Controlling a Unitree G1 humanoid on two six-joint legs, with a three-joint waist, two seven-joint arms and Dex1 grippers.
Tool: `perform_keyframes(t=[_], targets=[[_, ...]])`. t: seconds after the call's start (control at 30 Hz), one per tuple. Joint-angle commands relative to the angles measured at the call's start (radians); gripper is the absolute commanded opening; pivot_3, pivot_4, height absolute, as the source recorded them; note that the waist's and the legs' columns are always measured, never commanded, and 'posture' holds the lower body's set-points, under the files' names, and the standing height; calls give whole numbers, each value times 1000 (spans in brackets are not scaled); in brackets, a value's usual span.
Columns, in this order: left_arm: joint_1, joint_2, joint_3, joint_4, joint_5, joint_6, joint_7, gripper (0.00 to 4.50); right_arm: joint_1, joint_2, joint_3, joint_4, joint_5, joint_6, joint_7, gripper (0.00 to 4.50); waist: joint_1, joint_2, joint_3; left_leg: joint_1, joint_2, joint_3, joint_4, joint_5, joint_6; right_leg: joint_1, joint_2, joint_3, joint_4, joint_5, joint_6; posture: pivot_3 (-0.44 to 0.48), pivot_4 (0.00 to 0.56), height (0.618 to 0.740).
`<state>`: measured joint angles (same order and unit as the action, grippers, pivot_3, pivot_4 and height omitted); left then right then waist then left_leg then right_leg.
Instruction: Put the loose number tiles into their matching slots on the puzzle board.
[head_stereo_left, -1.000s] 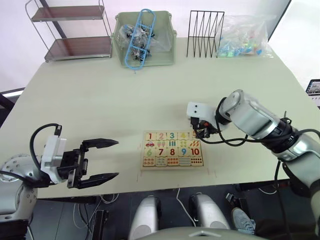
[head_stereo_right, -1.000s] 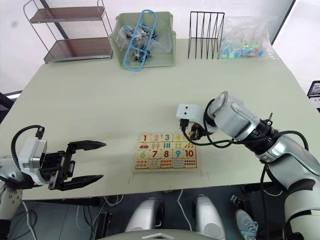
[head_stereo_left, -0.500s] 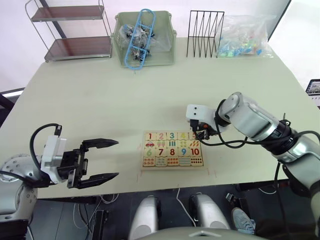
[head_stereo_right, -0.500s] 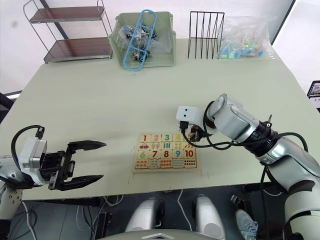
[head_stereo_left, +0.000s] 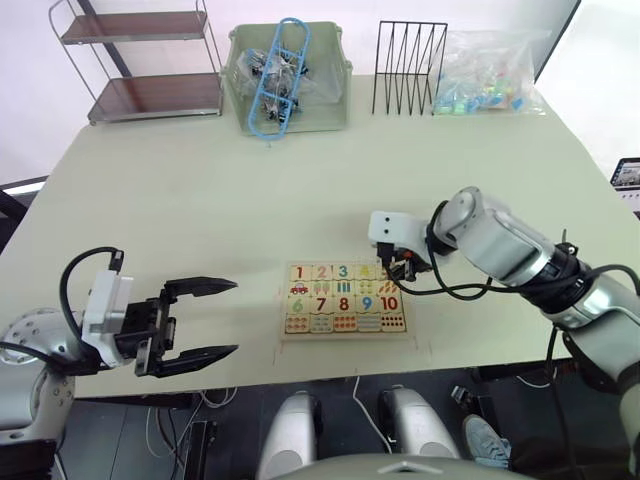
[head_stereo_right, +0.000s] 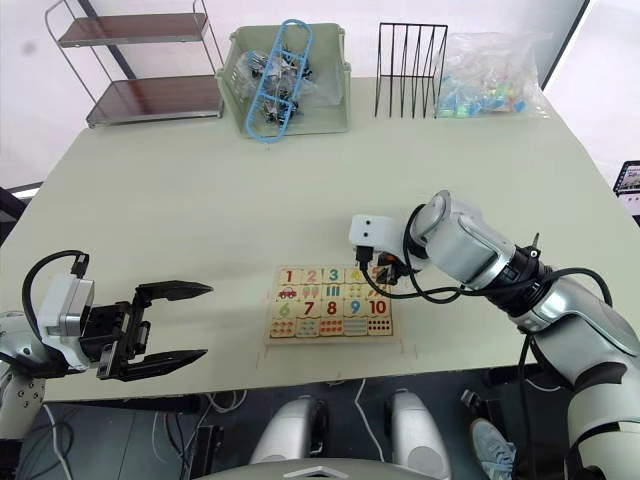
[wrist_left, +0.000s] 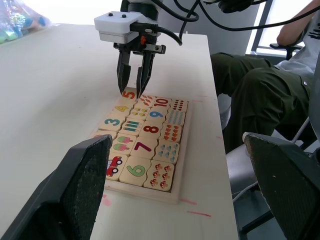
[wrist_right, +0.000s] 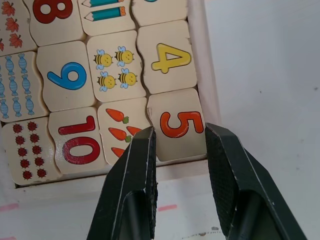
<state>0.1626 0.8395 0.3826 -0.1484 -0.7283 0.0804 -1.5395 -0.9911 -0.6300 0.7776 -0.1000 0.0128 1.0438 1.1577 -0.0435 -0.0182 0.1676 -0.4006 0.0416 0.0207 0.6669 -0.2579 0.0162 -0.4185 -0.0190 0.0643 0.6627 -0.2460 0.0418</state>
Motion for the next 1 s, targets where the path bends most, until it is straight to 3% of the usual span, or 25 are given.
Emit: perform_keyframes(t=[0.03, 0.27, 0.43, 0.47, 0.53, 0.83, 1.0], targets=[[4, 2, 23, -38, -5, -5, 5, 4500, 6, 2, 3, -28, 1, -2, 4, 858, 0, 0, 0, 0, 0, 0, 0, 0, 0, 0, 0, 0, 0, 0, 0, 0, 150, 740], [1, 1, 20, -34, -4, -6, 4, 4500, 8, -4, 7, -28, -4, -11, 10, 858, 0, 0, 0, 0, 0, 0, 0, 0, 0, 0, 0, 0, 0, 0, 0, 0, 150, 740], [-4, -1, 18, -19, -1, -15, -3, 4500, 11, -10, 7, -31, -9, -23, 17, 3315, 0, 0, 0, 0, 0, 0, 0, 0, 0, 0, 0, 0, 0, 0, 0, 0, 150, 740], [-4, -1, 18, -16, 0, -17, -6, 4500, 12, -9, 5, -31, -9, -21, 16, 3543, 0, 0, 0, 0, 0, 0, 0, 0, 0, 0, 0, 0, 0, 0, 0, 0, 150, 740], [-5, -2, 19, -4, 3, -23, -13, 4500, 11, -10, -2, -30, -7, -17, 17, 4417, 0, 0, 0, 0, 0, 0, 0, 0, 0, 0, 0, 0, 0, 0, 0, 0, 150, 740], [-13, -2, 18, 38, 8, -50, -38, 4500, 17, -37, -103, -30, 48, -23, 26, 4469, 1, 0, 1, -1, 0, 0, 0, 0, 0, -1, 0, 0, 0, 0, 0, 0, 150, 740], [-19, -5, 17, 57, 12, -64, -50, 4500, 83, -26, -258, -15, 112, -72, -17, 4469, 2, -1, 1, -1, 0, 0, 0, 0, 0, -1, 0, 0, 0, 0, 0, 0, 150, 740]])
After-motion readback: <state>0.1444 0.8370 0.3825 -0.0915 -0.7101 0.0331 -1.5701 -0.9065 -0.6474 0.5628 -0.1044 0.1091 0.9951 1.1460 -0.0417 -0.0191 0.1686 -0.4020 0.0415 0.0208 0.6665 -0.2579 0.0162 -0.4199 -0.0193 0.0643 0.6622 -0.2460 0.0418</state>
